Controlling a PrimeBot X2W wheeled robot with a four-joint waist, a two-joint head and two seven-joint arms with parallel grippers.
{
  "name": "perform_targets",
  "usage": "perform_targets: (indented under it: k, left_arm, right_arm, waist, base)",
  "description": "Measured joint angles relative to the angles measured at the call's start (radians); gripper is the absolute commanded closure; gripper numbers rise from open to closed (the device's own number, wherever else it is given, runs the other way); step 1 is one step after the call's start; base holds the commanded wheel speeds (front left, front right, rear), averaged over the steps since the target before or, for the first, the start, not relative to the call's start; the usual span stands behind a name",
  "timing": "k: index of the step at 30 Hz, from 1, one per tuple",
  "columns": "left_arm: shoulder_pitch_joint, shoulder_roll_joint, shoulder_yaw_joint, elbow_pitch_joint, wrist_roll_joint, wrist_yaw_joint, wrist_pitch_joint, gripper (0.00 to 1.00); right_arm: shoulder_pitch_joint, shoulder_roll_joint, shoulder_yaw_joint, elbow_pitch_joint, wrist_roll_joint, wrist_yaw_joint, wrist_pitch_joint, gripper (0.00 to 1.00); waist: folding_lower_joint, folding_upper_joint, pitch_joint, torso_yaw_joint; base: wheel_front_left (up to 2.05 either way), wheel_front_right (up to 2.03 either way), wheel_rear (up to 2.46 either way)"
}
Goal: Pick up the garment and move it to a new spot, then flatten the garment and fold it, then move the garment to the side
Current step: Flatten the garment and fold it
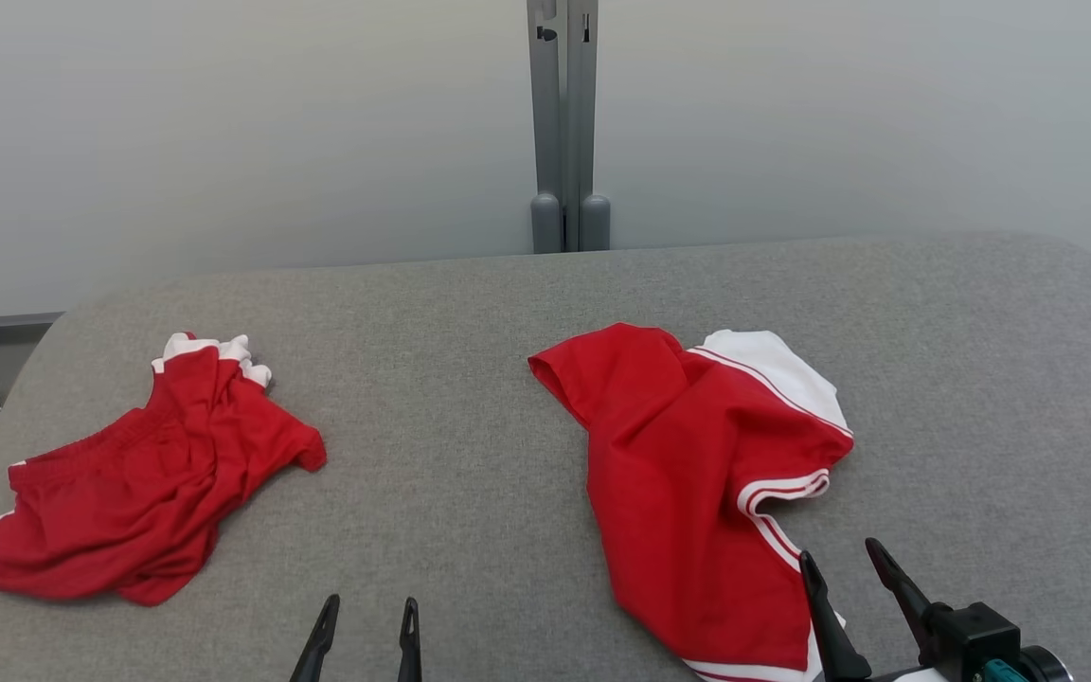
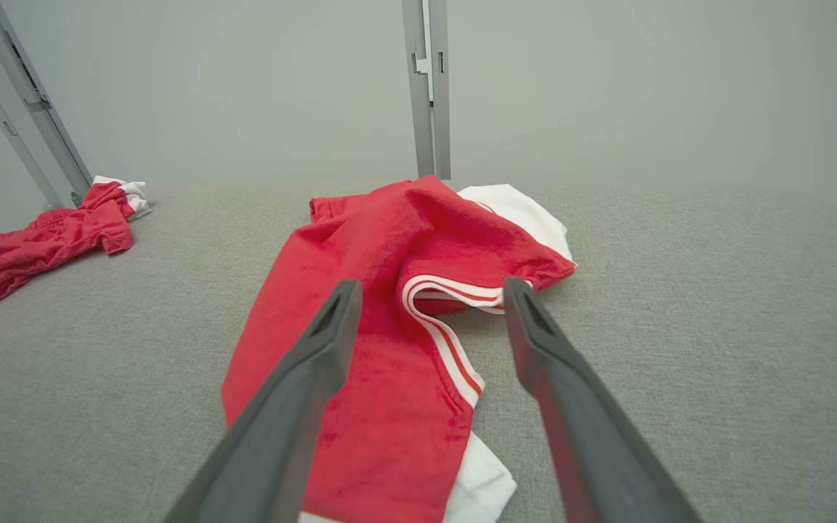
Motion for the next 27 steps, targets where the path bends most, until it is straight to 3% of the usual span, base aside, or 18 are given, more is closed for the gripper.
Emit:
perform_targets:
  k: [6, 11, 17, 27]
  left_arm:
    - [-0.040, 0.000, -0.031, 0.004, 0.016, -0.039, 0.000, 0.00]
    - [-0.112, 0.000, -0.114, 0.024, 0.008, -0.091, 0.000, 0.00]
    - [-0.257, -0.001, -0.292, 0.099, -0.012, -0.152, 0.000, 0.00]
    - [-0.542, -0.002, -0.559, 0.303, -0.092, -0.170, 0.020, 0.00]
  right_arm:
    - [-0.007, 0.002, -0.016, -0.004, -0.001, 0.000, 0.000, 0.00]
    - [-0.023, 0.004, -0.064, -0.005, -0.021, 0.000, 0.000, 0.00]
    - [-0.055, 0.008, -0.137, -0.003, -0.063, 0.000, 0.000, 0.00]
    - [-0.167, 0.011, -0.191, -0.026, -0.081, 0.000, 0.000, 0.00]
  waist:
    - [0.0000, 0.0000, 0.022, -0.004]
    - [0.0000, 0.0000, 0.048, -0.019]
    - [0.0000, 0.0000, 0.093, -0.057]
    - [0.0000, 0.0000, 0.221, -0.150]
  base:
    - [0.00, 0.00, 0.00]
    - [0.00, 0.00, 0.00]
    - [0.00, 0.00, 0.00]
    - [0.00, 0.00, 0.00]
